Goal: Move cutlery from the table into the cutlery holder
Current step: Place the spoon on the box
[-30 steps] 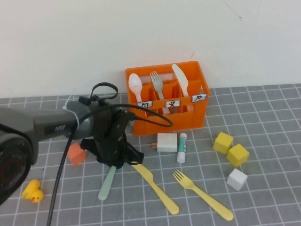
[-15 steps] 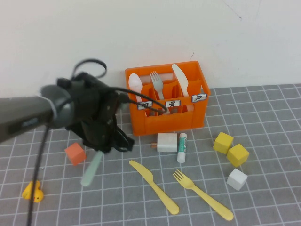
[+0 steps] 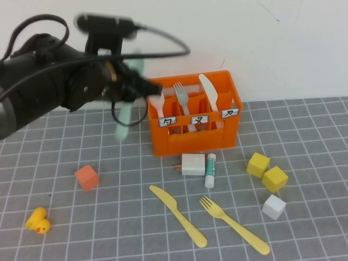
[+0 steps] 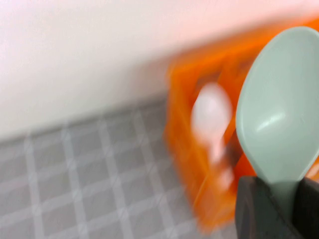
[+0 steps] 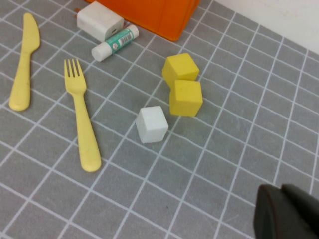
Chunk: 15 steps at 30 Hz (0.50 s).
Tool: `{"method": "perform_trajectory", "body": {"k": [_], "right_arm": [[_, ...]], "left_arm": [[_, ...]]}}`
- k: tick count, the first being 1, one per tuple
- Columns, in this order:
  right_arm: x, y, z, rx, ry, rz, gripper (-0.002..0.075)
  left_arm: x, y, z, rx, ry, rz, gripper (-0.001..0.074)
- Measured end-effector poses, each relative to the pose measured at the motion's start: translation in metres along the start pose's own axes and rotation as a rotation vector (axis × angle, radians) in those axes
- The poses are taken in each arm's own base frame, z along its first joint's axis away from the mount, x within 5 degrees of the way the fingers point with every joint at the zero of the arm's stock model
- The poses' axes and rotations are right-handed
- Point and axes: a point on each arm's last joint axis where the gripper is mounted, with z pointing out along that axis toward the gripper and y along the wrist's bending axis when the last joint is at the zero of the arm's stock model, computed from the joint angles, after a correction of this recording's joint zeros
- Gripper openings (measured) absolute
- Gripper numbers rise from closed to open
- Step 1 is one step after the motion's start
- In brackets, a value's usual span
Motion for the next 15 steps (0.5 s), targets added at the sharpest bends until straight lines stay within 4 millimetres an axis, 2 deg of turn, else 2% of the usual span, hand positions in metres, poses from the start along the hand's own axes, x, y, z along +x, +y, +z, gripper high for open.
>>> {"method": "perform_trajectory", "body": {"k": [7, 15], "right_arm": [[0.001, 0.001, 0.000, -0.015, 0.011, -0.008, -0.0003], [0.002, 0.002, 0.000, -0.024, 0.017, -0.011, -0.0003]], "left_arm": [[-0.023, -0.012, -0.002, 0.138, -0.261, -0.039, 0.0104], [-0.029, -0.027, 0.023, 0.272, -0.458, 0.018, 0.0104]]}}
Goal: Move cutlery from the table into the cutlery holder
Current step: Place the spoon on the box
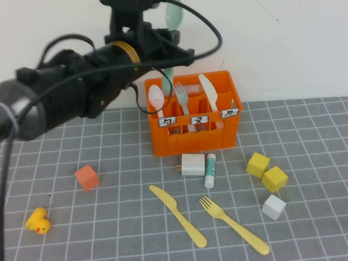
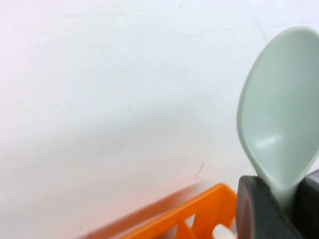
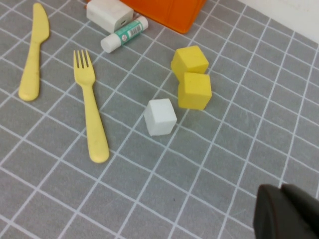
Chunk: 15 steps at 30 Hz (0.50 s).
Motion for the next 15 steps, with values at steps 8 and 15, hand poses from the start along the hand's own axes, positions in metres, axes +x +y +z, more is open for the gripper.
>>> {"method": "perform_trajectory", "body": {"k": [8, 15], "right_arm": [[0.000, 0.000, 0.000, -0.002, 0.001, 0.000, -0.0003], [0.000, 0.000, 0.000, -0.002, 0.001, -0.003, -0.0003]], "left_arm": [[0.027, 0.009, 0.027, 0.055, -0.052, 0.018, 0.0104], [0.041, 0.035, 0.039, 0.024, -0.065, -0.005, 0.0104]]}}
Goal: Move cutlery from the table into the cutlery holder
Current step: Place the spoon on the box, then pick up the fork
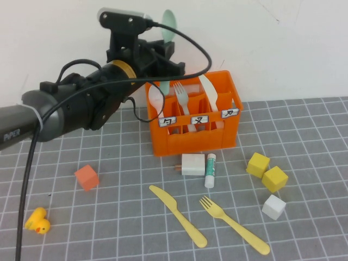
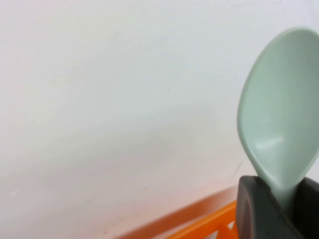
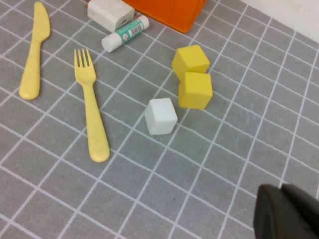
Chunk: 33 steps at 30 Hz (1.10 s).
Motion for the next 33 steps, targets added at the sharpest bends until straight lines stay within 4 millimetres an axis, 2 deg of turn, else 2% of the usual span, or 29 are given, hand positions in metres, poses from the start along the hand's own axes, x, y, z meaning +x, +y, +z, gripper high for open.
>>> {"method": "perform_trajectory", "body": {"k": [16, 19, 21, 24, 27, 29, 33], "right_arm": [[0.000, 0.000, 0.000, -0.002, 0.001, -0.001, -0.0003], [0.000, 0.000, 0.000, -0.004, 0.003, -0.001, -0.0003], [0.000, 0.000, 0.000, -0.005, 0.004, -0.001, -0.0003], [0.000, 0.000, 0.000, -0.005, 0.004, -0.001, -0.0003], [0.000, 0.000, 0.000, -0.005, 0.004, -0.001, -0.0003], [0.000, 0.000, 0.000, 0.001, -0.001, -0.003, -0.0003], [-0.001, -0.001, 0.000, 0.007, -0.014, -0.014, -0.0003]], "left_arm": [[0.049, 0.015, 0.020, -0.014, 0.083, 0.007, 0.0113], [0.050, 0.019, 0.020, -0.019, 0.085, 0.020, 0.0208], [0.049, 0.020, 0.020, -0.020, 0.086, 0.026, 0.0307], [0.040, 0.022, 0.016, -0.019, 0.071, 0.050, 0.0382], [0.018, 0.020, 0.007, -0.019, 0.041, 0.087, 0.0377], [-0.001, 0.018, -0.004, -0.034, 0.033, 0.111, 0.0347], [-0.049, 0.011, -0.039, -0.108, 0.060, 0.187, 0.0197]]}}
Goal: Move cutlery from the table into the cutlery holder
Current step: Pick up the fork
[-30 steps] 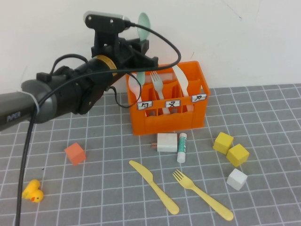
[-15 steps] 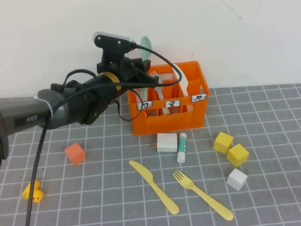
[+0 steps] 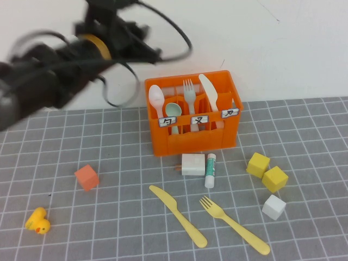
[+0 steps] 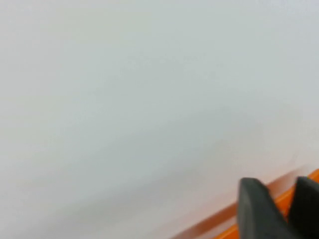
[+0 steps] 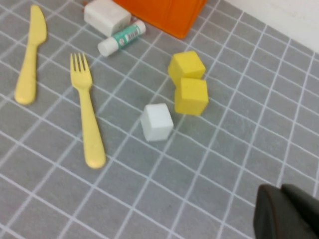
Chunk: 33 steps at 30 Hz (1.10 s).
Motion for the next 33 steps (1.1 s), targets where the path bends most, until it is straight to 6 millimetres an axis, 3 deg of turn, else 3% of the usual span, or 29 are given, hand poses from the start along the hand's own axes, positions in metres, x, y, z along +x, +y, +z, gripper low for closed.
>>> {"method": "perform_trajectory", "body": {"k": [2, 4, 8, 12, 15, 18, 25, 33], "right_arm": [[-0.001, 0.001, 0.000, -0.007, -0.011, 0.006, -0.0003], [-0.001, 0.002, 0.001, -0.030, -0.006, 0.014, -0.0003], [-0.007, 0.003, 0.002, -0.110, 0.044, 0.019, -0.0003], [-0.022, -0.001, 0.004, -0.202, 0.085, 0.018, -0.0003], [-0.036, -0.006, 0.011, -0.276, 0.086, 0.037, -0.0003], [-0.043, -0.009, 0.025, -0.357, 0.096, 0.054, -0.0002], [-0.048, -0.004, 0.087, -0.506, 0.235, -0.001, -0.0001], [-0.087, 0.026, 0.151, -0.538, 0.308, -0.235, -0.0001]], "left_arm": [[-0.026, 0.005, -0.029, -0.066, 0.024, 0.018, 0.0093], [-0.042, 0.010, -0.055, -0.130, 0.064, 0.026, 0.0039], [-0.070, 0.014, -0.108, -0.197, 0.043, 0.032, 0.0008], [-0.075, 0.011, -0.154, -0.207, 0.008, -0.005, 0.0004], [-0.061, 0.009, -0.184, -0.215, 0.043, -0.056, 0.0001], [-0.031, 0.005, -0.214, -0.213, 0.095, -0.110, 0.0001], [0.038, -0.007, -0.280, -0.185, 0.119, -0.241, 0.0001], [0.097, -0.010, -0.316, -0.233, 0.263, -0.274, 0.0001]]}}
